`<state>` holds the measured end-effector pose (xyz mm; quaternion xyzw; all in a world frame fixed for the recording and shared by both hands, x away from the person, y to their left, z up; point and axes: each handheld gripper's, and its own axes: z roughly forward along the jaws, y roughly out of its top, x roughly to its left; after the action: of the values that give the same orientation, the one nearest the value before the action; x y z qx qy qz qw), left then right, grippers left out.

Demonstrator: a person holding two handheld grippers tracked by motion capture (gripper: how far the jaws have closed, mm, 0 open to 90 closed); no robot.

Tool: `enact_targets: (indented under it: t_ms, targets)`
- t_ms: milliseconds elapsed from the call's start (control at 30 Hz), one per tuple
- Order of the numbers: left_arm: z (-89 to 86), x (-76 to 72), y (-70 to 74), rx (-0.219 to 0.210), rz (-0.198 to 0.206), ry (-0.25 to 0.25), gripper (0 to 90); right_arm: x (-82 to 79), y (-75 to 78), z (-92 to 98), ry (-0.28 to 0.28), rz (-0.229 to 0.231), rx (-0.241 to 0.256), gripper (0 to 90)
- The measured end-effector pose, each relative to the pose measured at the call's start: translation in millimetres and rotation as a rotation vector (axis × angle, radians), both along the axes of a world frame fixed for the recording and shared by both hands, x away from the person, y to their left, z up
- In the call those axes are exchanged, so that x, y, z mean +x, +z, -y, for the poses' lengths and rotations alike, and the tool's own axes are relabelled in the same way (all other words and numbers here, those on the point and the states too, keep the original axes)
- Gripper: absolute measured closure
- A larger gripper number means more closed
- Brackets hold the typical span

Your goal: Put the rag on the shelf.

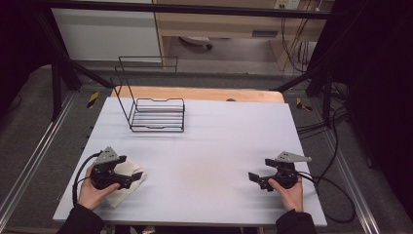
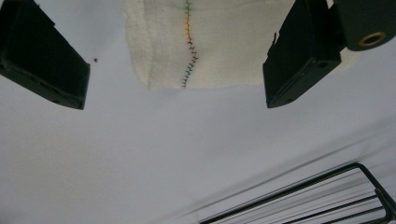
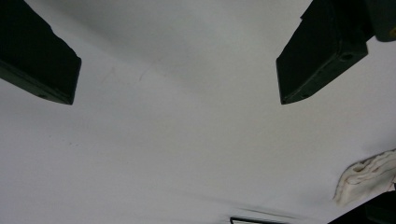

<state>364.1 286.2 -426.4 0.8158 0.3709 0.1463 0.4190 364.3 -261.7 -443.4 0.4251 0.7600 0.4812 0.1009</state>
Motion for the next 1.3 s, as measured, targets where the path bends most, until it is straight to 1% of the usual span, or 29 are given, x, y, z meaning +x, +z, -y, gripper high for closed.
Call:
enact_targets:
  t_ms: [267, 467, 633, 700, 767, 800, 833, 867, 900, 933, 967, 1033, 1067, 1100, 1133, 1200, 1267, 1300]
  targets:
    - [2.0, -0.2, 2.0, 0.002, 0.001, 0.002, 7.7, 0.7, -0.6, 1.2, -0.005, -0.002, -0.002, 0.5]
    - [4.1, -1.3, 2.7, 0.009, -0.004, 0.008, 9.8, 0.8, -1.3, 0.6, 0.001, -0.006, -0.006, 0.5]
    - [9.2, -3.4, 2.9, 0.017, -0.016, 0.006, 13.9, 0.7, -1.4, 0.1, -0.001, -0.010, -0.007, 0.5]
    - [13.6, -6.2, 2.4, 0.045, -0.023, -0.001, 15.9, 1.0, -1.4, -0.4, 0.000, -0.016, -0.008, 0.5]
    - [14.8, -7.0, 2.5, 0.047, -0.026, -0.003, 19.2, 0.5, -1.4, -0.6, -0.002, -0.016, -0.007, 0.5]
    - [15.9, -7.6, 2.6, 0.045, -0.029, -0.003, 19.2, 0.5, -1.4, -0.6, -0.002, -0.016, -0.007, 0.5]
    - [17.1, -8.1, 2.6, 0.046, -0.033, -0.003, 25.6, 0.1, -1.3, -0.6, -0.004, -0.018, -0.009, 0.5]
    - [20.3, -8.8, 1.7, 0.072, -0.036, -0.002, 28.0, 0.2, -1.4, -0.6, -0.005, -0.019, -0.010, 0.5]
    - [22.0, -9.2, 1.0, 0.086, -0.042, -0.003, 30.6, 0.4, -1.5, -0.5, -0.005, -0.019, -0.011, 0.5]
    - [22.0, -9.2, 1.0, 0.086, -0.042, -0.003, 33.7, 0.7, -1.6, -0.4, -0.003, -0.019, -0.014, 0.5]
    - [23.5, -9.4, 0.1, 0.095, -0.046, -0.003, 36.9, 0.7, -1.6, -0.5, -0.002, -0.020, -0.014, 0.5]
    - [26.0, -9.5, -1.0, 0.100, -0.060, -0.005, 42.3, 0.6, -1.9, -0.8, -0.002, -0.017, -0.015, 0.5]
    - [27.1, -9.5, -1.3, 0.096, -0.068, -0.008, 42.3, 0.6, -1.9, -0.8, -0.002, -0.017, -0.015, 0.5]
    - [28.3, -9.6, -1.6, 0.095, -0.073, -0.007, 47.0, 0.7, -2.0, -0.8, -0.002, -0.016, -0.016, 0.5]
    - [29.5, -9.6, -2.1, 0.097, -0.075, -0.006, 49.1, 0.7, -2.0, -0.7, -0.003, -0.016, -0.016, 0.5]
    - [32.3, -7.8, -4.7, 0.106, -0.090, 0.004, 52.0, 0.8, -2.0, -0.7, -0.003, -0.015, -0.016, 0.5]
    - [33.0, -6.6, -6.1, 0.110, -0.094, 0.009, 54.5, 1.0, -2.2, -0.8, -0.002, -0.013, -0.018, 0.5]
    - [34.9, -4.6, -8.7, 0.124, -0.101, 0.018, 55.5, 1.1, -2.3, -0.8, -0.001, -0.013, -0.018, 0.5]
